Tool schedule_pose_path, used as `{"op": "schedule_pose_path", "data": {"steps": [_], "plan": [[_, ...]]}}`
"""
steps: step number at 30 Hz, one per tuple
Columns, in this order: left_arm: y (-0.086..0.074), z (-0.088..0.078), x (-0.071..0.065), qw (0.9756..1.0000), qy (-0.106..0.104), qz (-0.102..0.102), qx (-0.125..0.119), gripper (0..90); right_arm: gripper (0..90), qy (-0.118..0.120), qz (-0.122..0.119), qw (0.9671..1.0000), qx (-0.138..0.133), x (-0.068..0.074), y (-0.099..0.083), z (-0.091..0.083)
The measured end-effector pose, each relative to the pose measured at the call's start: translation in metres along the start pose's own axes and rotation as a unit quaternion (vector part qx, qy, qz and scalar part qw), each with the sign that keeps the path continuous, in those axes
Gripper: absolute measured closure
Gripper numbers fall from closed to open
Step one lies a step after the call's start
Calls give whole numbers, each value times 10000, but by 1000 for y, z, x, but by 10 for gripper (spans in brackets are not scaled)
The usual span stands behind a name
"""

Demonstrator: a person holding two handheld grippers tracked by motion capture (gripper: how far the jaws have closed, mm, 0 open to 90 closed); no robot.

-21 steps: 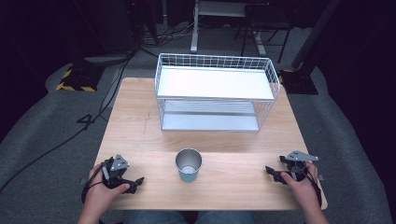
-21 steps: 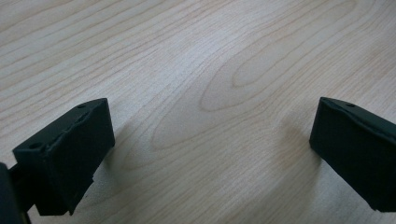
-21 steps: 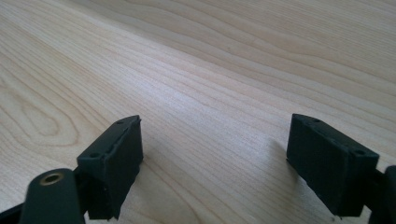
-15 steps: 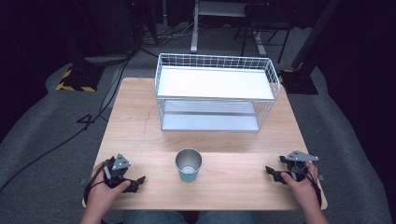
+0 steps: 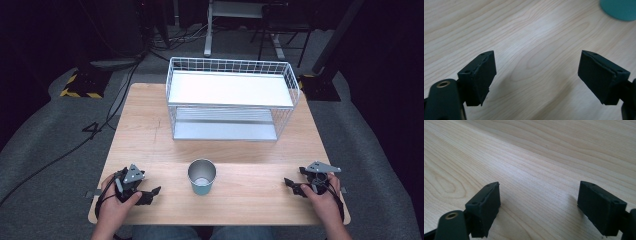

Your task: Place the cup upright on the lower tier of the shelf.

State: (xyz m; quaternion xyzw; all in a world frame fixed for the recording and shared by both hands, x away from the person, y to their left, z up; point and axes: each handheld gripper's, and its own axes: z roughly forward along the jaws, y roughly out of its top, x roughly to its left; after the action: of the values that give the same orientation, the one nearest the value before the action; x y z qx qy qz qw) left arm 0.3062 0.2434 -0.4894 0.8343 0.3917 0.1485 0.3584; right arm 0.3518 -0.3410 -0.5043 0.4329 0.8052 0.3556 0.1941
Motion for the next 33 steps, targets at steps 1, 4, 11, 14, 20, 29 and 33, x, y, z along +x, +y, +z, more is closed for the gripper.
{"op": "schedule_pose_path", "data": {"steps": [1,4,11,14,20,29,33], "plan": [[1,-1,-3,10000,-69,-28,-25,156,188,9,1,10000,-3,0,0,0],[5,-4,-10,9997,-200,-8,-164,155,188,1,1,10000,0,0,0,0],[13,-12,-26,9982,-347,-66,-482,154,188,0,0,10000,1,0,0,0],[16,-15,-31,9977,-354,-18,-585,154,189,-1,0,10000,0,0,0,0],[20,-18,-39,9969,-324,-92,-708,154,188,6,-9,10000,-3,0,0,0],[26,-13,-54,9963,-390,-53,-764,154,187,1,-12,10000,5,0,0,0],[29,-7,-60,9960,-444,-37,-775,154,185,-3,-4,10000,6,0,1,1]]}}
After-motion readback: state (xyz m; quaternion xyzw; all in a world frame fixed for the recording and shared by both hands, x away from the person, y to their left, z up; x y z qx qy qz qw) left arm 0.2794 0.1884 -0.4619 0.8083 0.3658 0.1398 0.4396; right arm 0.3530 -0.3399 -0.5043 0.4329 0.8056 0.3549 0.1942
